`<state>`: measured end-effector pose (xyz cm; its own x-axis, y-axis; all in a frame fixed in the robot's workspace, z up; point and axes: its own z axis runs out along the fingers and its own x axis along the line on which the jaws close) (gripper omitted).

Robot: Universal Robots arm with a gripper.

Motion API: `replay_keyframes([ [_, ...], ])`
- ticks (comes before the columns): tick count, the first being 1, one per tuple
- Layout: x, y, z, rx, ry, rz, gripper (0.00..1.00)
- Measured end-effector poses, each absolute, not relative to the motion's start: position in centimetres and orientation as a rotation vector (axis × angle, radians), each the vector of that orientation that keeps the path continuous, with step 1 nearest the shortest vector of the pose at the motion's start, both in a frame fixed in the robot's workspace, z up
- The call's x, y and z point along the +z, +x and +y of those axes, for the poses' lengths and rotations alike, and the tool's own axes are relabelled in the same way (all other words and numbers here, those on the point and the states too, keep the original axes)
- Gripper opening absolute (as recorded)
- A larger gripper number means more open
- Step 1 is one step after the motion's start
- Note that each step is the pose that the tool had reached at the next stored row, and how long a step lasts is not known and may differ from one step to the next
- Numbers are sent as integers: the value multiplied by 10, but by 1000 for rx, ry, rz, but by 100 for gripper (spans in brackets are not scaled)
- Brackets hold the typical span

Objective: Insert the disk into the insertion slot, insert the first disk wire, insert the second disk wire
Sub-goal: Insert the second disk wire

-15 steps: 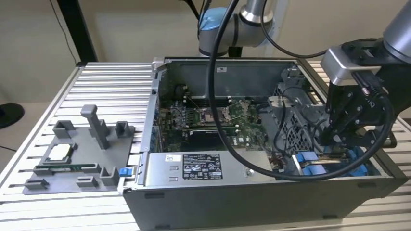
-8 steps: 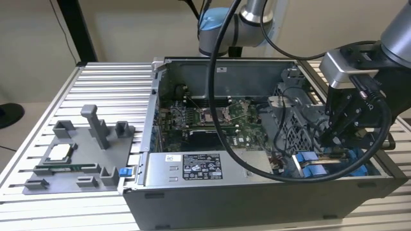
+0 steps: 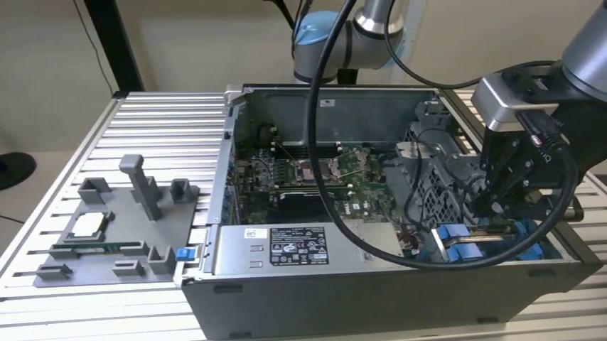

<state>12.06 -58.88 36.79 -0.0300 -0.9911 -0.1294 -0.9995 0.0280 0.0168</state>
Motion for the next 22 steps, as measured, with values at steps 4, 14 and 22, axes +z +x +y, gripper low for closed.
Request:
replay_keyframes([
  [4,365,121,-589,139,-2123,2184,0],
  [14,355,121,-589,82,-2106,2159,0],
  [22,348,121,-588,46,-2094,2142,0],
])
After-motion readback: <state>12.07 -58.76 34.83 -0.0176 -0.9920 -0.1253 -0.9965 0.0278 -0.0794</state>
